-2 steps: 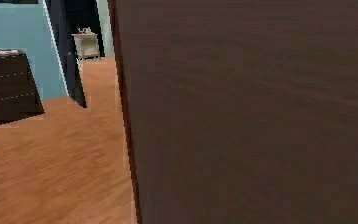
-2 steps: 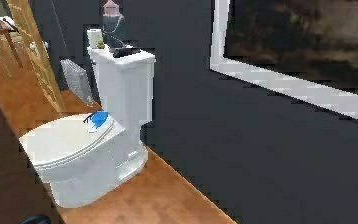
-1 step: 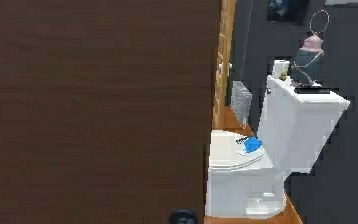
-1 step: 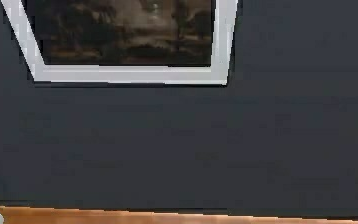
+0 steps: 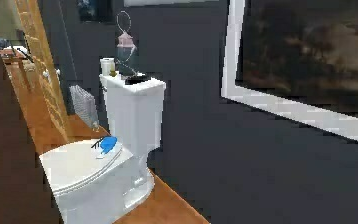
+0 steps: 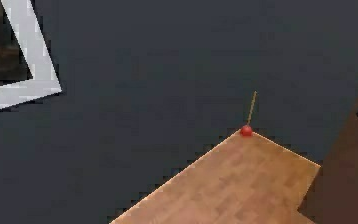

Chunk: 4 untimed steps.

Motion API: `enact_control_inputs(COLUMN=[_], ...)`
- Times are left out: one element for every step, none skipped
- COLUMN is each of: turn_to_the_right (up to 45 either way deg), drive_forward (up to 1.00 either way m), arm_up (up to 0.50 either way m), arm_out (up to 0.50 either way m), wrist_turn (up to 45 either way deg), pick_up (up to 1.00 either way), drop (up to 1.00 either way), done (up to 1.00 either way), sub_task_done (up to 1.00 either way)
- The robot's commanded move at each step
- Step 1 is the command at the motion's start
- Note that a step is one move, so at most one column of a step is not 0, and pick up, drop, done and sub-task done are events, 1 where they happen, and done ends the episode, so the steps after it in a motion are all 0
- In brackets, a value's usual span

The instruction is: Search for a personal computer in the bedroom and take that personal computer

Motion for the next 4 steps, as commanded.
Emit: enact_control_inputs(turn_to_the_right=[27.0, 0.0, -45.0, -18.0], drive_forward=[0.00, 0.45, 0.00, 0.00], arm_up=[0.00, 0.00, 0.00, 0.00], arm_out=[0.00, 0.00, 0.00, 0.00], wrist_turn=[0.0, 0.0, 0.0, 0.0], pick_up=[0.00, 0.00, 0.00, 0.00], drop=[0.00, 0.00, 0.00, 0.00], done=[0.00, 0.00, 0.00, 0.00], sub_task_done=[0.00, 0.00, 0.00, 0.00])
